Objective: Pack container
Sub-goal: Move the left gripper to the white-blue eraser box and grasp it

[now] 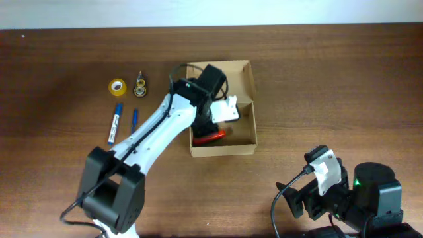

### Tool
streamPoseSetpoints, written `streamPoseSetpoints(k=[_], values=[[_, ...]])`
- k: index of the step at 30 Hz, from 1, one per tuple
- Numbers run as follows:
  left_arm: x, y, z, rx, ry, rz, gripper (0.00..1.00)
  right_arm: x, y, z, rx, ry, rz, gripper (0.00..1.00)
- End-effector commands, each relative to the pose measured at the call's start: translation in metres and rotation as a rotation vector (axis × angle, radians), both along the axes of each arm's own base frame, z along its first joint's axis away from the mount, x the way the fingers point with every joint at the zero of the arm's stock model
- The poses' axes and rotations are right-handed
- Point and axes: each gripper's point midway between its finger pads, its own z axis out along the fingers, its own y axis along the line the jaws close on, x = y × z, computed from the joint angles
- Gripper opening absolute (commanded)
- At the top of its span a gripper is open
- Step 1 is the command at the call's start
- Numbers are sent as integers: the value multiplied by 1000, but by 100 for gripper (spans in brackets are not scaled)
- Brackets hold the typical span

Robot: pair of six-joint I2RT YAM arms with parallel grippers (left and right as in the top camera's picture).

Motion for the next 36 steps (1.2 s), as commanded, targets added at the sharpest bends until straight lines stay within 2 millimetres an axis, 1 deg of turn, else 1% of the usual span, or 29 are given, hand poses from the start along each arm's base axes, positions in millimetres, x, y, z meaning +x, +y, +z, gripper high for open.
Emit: streamPoseSetpoints(k=[1, 3, 4, 6, 7, 10, 11, 13, 14, 17, 18, 21, 23, 25, 30, 35, 36], values=[[13, -12, 75, -129, -153, 27, 45, 1, -3, 0, -6, -6, -14, 99], [18, -12, 104, -173, -213, 64, 45, 1, -3, 0, -6, -6, -14, 99], [20, -8, 117, -188, -242, 97, 45, 1, -3, 0, -6, -6, -14, 99], [24, 2, 136, -204, -290, 165, 46, 1, -3, 0, -6, -6, -14, 99], [27, 11, 145, -211, -314, 225, 45, 1, -3, 0, -6, -6, -14, 99], [33, 38, 161, -243, -342, 393, 46, 1, -3, 0, -6, -6, -14, 99], [37, 52, 165, -263, -340, 476, 46, 1, -3, 0, -6, -6, -14, 99], [43, 75, 164, -281, -323, 605, 46, 1, -3, 0, -6, -6, -14, 99], [45, 89, 162, -291, -305, 686, 46, 1, -3, 0, -6, -6, -14, 99], [49, 120, 150, -303, -255, 853, 46, 1, -3, 0, -6, -6, -14, 99], [49, 131, 143, -300, -238, 912, 50, 1, -3, 0, -6, -6, -14, 99], [46, 157, 121, -297, -181, 1081, 50, 1, -3, 0, -6, -6, -14, 99], [42, 168, 105, -291, -140, 1172, 50, 1, -3, 0, -6, -6, -14, 99], [38, 171, 89, -287, -108, 1230, 50, 1, -3, 0, -6, -6, -14, 99], [37, 168, 48, -325, -69, 1366, 51, 1, -3, 0, -6, -6, -14, 99], [29, 169, 6, -368, -18, 1555, 51, 1, -3, 0, -6, -6, -14, 99], [28, 169, 0, -375, -13, 1579, 51, 1, -3, 0, -6, -6, -14, 99]])
